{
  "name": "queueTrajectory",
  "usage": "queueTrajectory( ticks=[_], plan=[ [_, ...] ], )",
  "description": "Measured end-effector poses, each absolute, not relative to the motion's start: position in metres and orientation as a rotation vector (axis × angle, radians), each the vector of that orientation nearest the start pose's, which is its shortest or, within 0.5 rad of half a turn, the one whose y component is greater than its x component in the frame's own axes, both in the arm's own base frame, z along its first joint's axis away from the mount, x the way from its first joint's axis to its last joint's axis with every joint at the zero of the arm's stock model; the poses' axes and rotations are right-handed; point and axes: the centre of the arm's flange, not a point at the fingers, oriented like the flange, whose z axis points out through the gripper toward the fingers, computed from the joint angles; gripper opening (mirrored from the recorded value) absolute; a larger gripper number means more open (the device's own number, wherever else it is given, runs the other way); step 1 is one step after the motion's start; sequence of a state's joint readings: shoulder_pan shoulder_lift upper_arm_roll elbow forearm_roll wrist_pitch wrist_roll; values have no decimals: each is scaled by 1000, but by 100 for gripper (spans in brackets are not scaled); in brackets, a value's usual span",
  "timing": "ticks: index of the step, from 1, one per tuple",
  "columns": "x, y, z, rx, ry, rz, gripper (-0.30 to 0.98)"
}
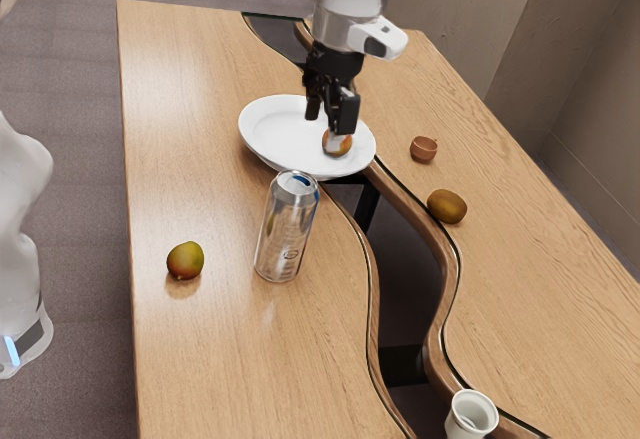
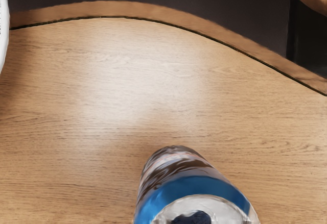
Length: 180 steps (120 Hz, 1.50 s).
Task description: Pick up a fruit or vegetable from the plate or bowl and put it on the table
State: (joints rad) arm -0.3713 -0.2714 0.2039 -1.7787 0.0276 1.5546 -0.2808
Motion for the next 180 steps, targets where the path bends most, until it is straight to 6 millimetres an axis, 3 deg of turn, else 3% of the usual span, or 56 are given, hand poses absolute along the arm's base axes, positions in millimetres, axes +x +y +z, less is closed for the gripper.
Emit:
queueTrajectory(
  ticks=[10,14,25,34,50,61,70,89,112,138,147,180],
  plan=[
    [461,-58,660,-3160,-362,-50,69],
    [468,-52,651,-3139,-457,-20,68],
    [490,7,620,-3045,-818,76,69],
    [503,58,612,-2939,-1077,94,69],
    [576,101,610,-2739,-1323,3,69],
    [616,118,569,-2698,-1417,31,69],
    [623,147,551,-2676,-1519,44,69],
    [621,197,532,-2629,-1666,53,69],
    [622,210,519,-2673,-1610,65,69],
    [623,218,509,-2758,-1432,76,69],
    [625,222,497,-2770,-1382,93,69],
    [629,223,477,-2838,-1218,82,69]
  ],
)
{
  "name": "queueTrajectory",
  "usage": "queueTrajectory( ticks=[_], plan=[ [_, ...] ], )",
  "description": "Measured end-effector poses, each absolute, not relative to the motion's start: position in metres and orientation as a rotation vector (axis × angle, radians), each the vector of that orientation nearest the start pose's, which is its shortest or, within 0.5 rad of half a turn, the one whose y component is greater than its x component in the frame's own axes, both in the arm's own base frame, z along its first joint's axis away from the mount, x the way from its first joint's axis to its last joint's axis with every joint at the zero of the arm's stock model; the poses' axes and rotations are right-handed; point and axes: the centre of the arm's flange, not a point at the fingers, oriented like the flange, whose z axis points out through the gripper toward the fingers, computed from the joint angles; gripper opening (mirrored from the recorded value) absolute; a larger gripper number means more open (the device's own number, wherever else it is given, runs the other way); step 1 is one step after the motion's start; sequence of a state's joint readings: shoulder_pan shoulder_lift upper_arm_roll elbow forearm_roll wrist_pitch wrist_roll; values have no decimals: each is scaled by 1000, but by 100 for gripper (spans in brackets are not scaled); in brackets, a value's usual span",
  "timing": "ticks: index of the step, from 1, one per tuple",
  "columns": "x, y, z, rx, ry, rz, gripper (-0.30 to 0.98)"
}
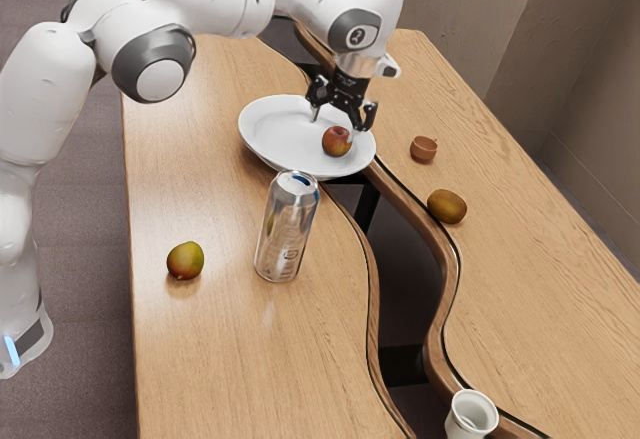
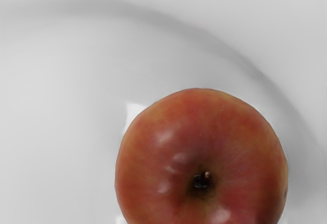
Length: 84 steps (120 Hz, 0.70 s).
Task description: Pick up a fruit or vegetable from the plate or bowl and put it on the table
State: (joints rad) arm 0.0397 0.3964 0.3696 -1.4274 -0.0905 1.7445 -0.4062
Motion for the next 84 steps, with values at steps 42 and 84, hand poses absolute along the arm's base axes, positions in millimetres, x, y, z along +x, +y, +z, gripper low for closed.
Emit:
queueTrajectory(
  ticks=[42,84],
  plan=[
    [636,228,461,-2877,-1095,67,69],
    [646,226,440,-2899,-1014,63,69]
  ],
)
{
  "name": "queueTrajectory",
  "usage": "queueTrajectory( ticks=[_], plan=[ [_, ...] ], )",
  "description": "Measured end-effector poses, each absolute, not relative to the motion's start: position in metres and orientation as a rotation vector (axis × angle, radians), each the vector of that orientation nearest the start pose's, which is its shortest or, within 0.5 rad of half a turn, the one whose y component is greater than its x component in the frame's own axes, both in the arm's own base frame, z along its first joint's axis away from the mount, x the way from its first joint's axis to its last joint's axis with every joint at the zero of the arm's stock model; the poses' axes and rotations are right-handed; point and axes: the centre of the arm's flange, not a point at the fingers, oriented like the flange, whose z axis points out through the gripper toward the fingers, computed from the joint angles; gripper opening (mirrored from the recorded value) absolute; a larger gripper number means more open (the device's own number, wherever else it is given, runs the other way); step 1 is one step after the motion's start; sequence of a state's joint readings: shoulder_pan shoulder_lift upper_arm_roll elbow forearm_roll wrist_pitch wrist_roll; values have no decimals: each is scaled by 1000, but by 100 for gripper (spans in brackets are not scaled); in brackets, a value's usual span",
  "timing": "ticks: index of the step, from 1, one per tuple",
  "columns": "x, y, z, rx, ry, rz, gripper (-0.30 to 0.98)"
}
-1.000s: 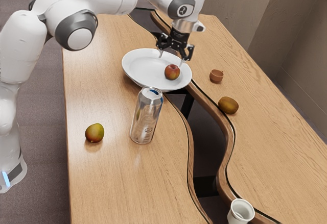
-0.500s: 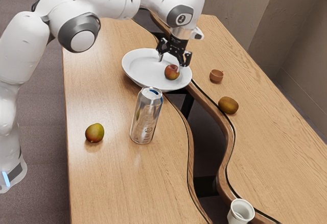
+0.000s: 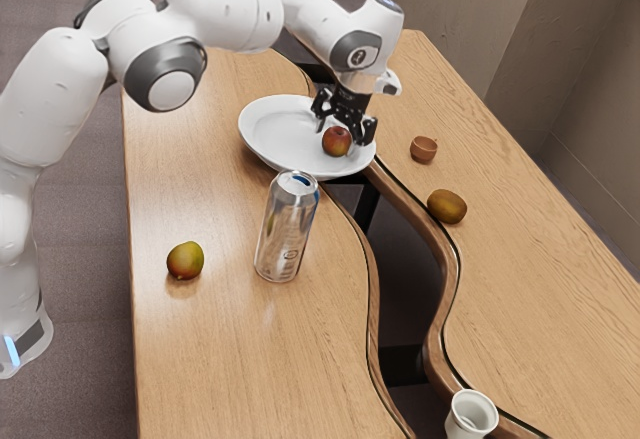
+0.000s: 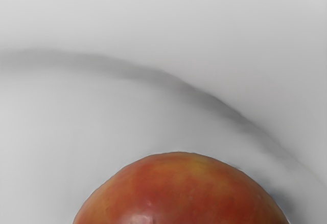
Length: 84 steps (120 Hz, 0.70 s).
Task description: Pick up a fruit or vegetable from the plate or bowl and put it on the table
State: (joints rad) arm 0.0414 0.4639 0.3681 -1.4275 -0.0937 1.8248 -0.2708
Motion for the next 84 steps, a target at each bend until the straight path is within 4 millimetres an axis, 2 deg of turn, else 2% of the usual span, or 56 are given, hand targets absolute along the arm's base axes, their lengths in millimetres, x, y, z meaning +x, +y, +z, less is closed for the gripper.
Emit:
queueTrajectory(
  ticks=[16,37,46,62,66,73,84],
  plan=[
    [648,226,433,-2909,-990,67,68],
    [649,226,435,-2912,-967,52,35],
    [647,226,437,-2908,-968,45,25],
    [634,226,451,-2914,-993,30,33],
    [628,221,462,-2920,-991,12,32],
    [624,199,491,-2933,-950,-50,33],
    [633,157,521,-2957,-864,-132,33]
  ],
)
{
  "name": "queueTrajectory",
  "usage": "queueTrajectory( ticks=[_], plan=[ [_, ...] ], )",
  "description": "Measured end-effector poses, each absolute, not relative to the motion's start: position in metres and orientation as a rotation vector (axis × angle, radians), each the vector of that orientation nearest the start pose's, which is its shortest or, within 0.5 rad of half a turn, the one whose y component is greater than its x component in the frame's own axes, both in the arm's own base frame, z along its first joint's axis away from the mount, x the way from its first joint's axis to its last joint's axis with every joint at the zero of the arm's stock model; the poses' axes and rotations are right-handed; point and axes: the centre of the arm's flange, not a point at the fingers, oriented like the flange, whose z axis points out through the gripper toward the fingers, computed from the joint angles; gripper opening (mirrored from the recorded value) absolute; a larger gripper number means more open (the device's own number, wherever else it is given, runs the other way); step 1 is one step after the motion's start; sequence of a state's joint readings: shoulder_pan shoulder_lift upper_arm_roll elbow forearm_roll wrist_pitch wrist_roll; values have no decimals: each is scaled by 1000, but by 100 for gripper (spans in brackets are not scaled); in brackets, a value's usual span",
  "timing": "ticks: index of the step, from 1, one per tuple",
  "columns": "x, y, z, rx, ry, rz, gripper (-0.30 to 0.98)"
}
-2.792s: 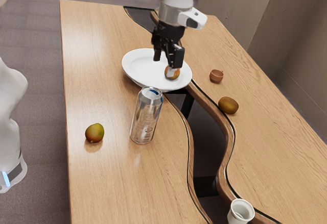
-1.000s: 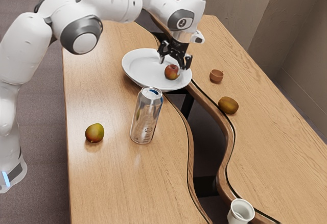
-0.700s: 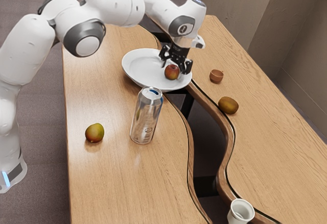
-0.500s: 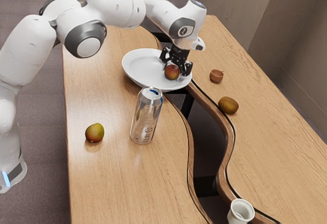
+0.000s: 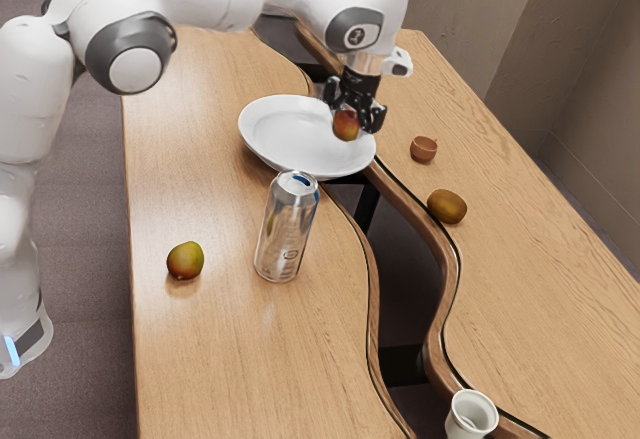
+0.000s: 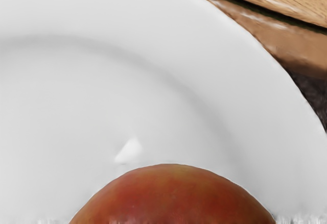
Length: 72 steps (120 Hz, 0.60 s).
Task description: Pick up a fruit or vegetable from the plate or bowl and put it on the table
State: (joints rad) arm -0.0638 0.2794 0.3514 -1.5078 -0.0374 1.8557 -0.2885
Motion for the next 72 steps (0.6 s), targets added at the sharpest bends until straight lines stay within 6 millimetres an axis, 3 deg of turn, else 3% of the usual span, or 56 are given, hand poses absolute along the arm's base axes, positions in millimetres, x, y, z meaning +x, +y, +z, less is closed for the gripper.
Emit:
queueTrajectory(
  ticks=[15,36,45,57,72],
  plan=[
    [662,80,557,-2996,-700,-268,33],
    [677,-8,558,-3048,-578,-297,33],
    [678,-26,553,-3052,-577,-287,33],
    [677,-35,552,-3059,-614,-285,51],
    [673,-44,553,-3074,-669,-290,62]
  ],
)
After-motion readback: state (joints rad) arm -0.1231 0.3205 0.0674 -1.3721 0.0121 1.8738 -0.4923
